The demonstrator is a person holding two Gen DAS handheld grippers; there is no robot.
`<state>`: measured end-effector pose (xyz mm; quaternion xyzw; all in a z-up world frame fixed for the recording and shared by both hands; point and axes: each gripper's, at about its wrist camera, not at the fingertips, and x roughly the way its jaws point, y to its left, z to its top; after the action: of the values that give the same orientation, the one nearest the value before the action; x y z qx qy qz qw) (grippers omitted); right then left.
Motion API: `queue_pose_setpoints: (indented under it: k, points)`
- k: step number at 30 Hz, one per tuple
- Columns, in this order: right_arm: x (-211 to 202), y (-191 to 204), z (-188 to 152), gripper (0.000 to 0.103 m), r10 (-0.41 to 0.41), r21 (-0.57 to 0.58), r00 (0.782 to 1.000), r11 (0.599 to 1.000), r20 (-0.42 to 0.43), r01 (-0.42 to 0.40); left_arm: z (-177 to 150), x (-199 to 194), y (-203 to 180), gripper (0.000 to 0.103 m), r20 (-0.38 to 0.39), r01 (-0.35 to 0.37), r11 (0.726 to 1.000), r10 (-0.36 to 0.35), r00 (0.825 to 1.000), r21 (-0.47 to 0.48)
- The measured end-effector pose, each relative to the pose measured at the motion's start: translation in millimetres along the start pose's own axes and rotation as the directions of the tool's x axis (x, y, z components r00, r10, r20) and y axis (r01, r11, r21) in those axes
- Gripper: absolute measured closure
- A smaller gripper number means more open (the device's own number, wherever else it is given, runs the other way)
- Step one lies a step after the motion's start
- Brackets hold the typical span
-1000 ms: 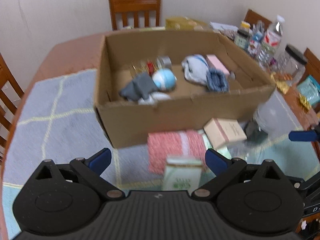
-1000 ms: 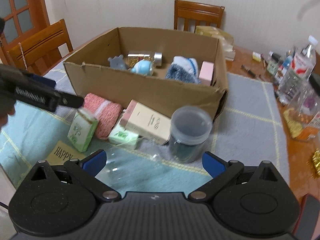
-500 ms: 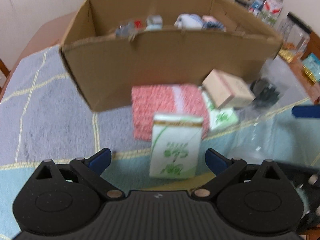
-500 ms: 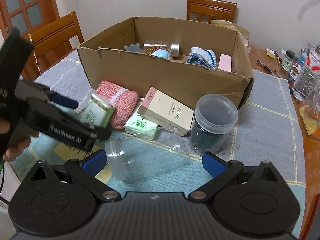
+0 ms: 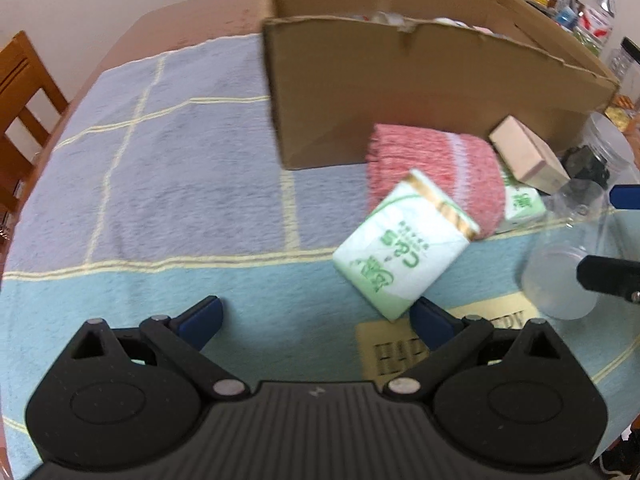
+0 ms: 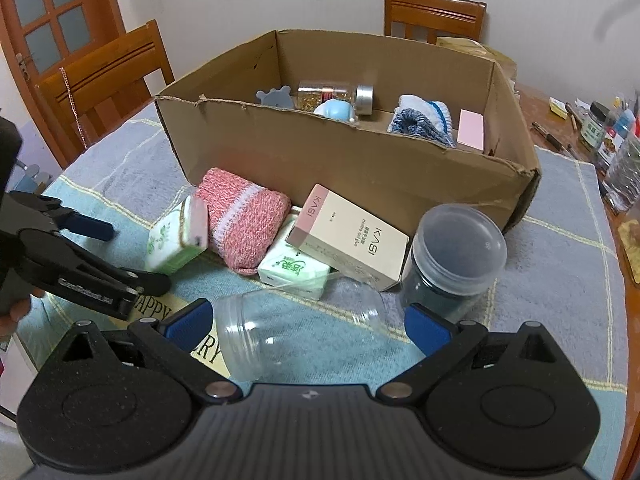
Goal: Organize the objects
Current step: 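Move both tools back to the pile beside the box, then grasp the white C&S tissue pack with the left tool while the right tool grasps the clear jar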
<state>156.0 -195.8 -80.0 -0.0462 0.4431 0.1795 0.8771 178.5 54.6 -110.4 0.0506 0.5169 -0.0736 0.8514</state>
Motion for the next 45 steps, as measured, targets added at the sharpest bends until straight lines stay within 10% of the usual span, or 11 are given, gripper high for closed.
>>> queue_pose_setpoints:
  k: [11, 22, 45]
  points:
    - [5, 11, -6, 0.000, 0.057, 0.008, 0.995, 0.998, -0.085, -0.057, 1, 3, 25, 0.003, -0.002, -0.061, 0.996, 0.061, 0.998, -0.067]
    - [35, 20, -19, 0.000, -0.038, -0.050, 0.986, 0.998, -0.165, 0.031, -8, -6, 6, 0.003, -0.007, 0.072, 0.996, -0.072, 0.997, 0.053]
    - [38, 23, -27, 0.000, -0.044, -0.089, 0.991, 0.995, -0.123, 0.033, 13, 18, -31, 0.000, 0.082, 0.082, 0.987, -0.094, 0.992, 0.137]
